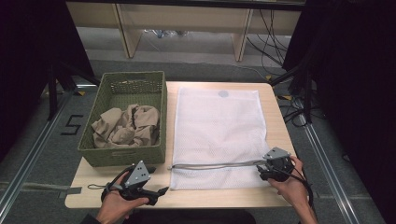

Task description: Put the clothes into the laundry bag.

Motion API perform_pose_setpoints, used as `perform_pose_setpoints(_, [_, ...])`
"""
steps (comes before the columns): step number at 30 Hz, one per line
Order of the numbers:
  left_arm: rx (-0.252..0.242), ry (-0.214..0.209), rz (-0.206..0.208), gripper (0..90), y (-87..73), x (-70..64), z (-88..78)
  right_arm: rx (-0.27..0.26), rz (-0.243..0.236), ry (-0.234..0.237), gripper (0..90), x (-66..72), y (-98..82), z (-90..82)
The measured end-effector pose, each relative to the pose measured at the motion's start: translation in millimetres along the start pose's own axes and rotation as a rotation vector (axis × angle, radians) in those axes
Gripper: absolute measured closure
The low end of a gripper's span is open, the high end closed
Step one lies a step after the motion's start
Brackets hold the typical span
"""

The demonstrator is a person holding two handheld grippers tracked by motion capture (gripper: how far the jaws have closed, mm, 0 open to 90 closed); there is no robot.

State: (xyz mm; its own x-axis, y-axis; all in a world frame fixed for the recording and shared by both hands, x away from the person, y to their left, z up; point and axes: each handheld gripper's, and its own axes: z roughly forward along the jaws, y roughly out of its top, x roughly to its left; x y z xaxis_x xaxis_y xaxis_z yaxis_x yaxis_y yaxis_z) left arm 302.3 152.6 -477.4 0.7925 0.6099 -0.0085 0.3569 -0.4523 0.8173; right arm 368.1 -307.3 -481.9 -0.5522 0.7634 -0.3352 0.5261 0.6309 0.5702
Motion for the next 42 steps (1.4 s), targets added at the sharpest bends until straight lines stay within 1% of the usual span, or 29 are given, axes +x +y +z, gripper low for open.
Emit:
perform_pose_setpoints(2, [0.002,0.001,0.002,20.1,-0.1,0.2,-0.1,0.02,-0.024,-0.014,31.7,-1.7,1.4,4.2])
perform_pose_setpoints(3, [0.006,0.011,0.009,20.2,-0.2,0.3,-0.6,0.037,-0.018,-0.016,32.0,-1.6,2.0,6.0])
perform_pose_setpoints(5, [0.012,0.007,0.019,20.3,-0.9,1.8,-1.2,0.04,-0.026,-0.029,32.0,-3.6,3.9,10.8])
perform_pose_setpoints(6, [-0.003,0.015,0.014,20.3,-0.9,1.8,-0.2,0.038,-0.048,-0.03,32.0,-5.4,5.6,13.1])
perform_pose_setpoints(7, [-0.005,0.005,-0.004,20.3,-0.5,1.4,0.3,0.045,-0.039,-0.03,32.1,-4.8,7.0,14.7])
perform_pose_setpoints(9, [-0.015,0.008,0.008,20.4,-0.8,1.9,1.0,0.054,-0.026,-0.027,33.6,-3.3,11.1,17.6])
perform_pose_setpoints(10, [0.008,0.01,0.003,20.5,-1.0,2.0,-0.4,0.049,-0.039,-0.02,34.3,-2.9,12.9,19.9])
perform_pose_setpoints(12, [0.004,0.013,0.002,20.5,-0.6,2.1,0.1,0.043,-0.065,-0.025,36.9,-2.2,18.8,24.0])
perform_pose_setpoints(13, [-0.003,0.017,0.009,20.6,-0.9,2.9,0.7,0.042,-0.049,-0.026,38.8,-0.2,21.6,25.7])
perform_pose_setpoints(14, [0.001,0.018,0.015,20.7,-0.8,3.2,0.5,0.033,-0.07,-0.016,40.0,-0.9,25.1,27.8])
perform_pose_setpoints(16, [0.008,0.012,0.005,21.1,-0.9,2.6,-0.2,0.007,-0.059,0.002,44.4,2.8,32.1,31.6])
perform_pose_setpoints(17, [0.027,0.012,0.028,21.2,-0.5,4.4,-1.8,-0.01,-0.086,0.013,45.5,3.8,36.0,33.7])
perform_pose_setpoints(18, [0.017,0.026,0.029,21.2,-0.5,5.3,-1.0,-0.015,-0.086,0.018,47.2,6.7,39.8,35.3])
perform_pose_setpoints(20, [0.014,0.016,0.04,21.5,-0.2,6.1,-0.8,-0.024,-0.104,0.042,49.7,12.6,47.6,38.5])
perform_pose_setpoints(22, [-0.003,0.011,0.022,21.9,-0.8,5.0,0.0,-0.034,-0.112,0.066,52.9,19.9,54.6,40.9])
perform_pose_setpoints(23, [0.007,0.011,0.039,21.9,-0.2,6.5,-0.9,-0.045,-0.148,0.08,54.8,21.9,58.2,43.0])
perform_pose_setpoints(24, [0.006,0.007,0.041,22.0,-0.1,6.5,-1.1,-0.046,-0.132,0.081,57.3,27.0,61.6,42.5])
perform_pose_setpoints(25, [0.007,0.005,0.029,22.2,-0.3,5.8,-1.0,-0.061,-0.155,0.094,60.1,29.8,66.0,43.0])
perform_pose_setpoints(27, [-0.011,0.008,-0.006,22.4,-1.4,3.4,0.1,-0.068,-0.151,0.125,62.1,35.1,71.5,42.6])
perform_pose_setpoints(28, [-0.002,0.007,-0.002,22.5,-1.1,4.0,-0.9,-0.082,-0.167,0.129,63.2,37.2,74.6,43.6])
perform_pose_setpoints(30, [0.004,0.021,0.015,22.5,0.3,5.8,-1.6,-0.074,-0.193,0.132,65.7,42.4,78.7,45.4])
perform_pose_setpoints(32, [0.001,0.01,0.011,22.6,-0.6,5.9,-1.0,-0.074,-0.197,0.147,68.5,47.0,81.5,48.1])
perform_pose_setpoints(33, [0.007,0.013,0.008,22.6,-0.6,5.4,-1.5,-0.085,-0.219,0.152,69.8,47.7,83.7,49.7])
perform_pose_setpoints(34, [0.001,0.009,0.002,22.7,-0.6,5.0,-1.4,-0.085,-0.203,0.16,71.9,50.3,84.9,50.2])
perform_pose_setpoints(37, [0.006,0.017,0.017,22.7,0.3,6.4,-1.3,-0.085,-0.238,0.18,78.0,53.9,88.8,53.1])
perform_pose_setpoints(39, [-0.005,0.006,0.003,22.9,-0.8,5.3,-0.7,-0.08,-0.243,0.19,81.3,56.3,89.9,54.5])
perform_pose_setpoints(40, [0.012,0.011,0.016,23.1,-0.3,6.1,-2.0,-0.083,-0.26,0.201,82.8,55.7,90.9,55.2])
perform_pose_setpoints(41, [0.006,0.015,0.018,23.1,-0.1,6.4,-1.7,-0.088,-0.256,0.196,85.0,56.1,91.1,54.3])
perform_pose_setpoints(42, [-0.016,0.008,0.0,23.1,-0.4,5.7,0.0,-0.091,-0.248,0.19,85.8,56.6,91.4,53.0])
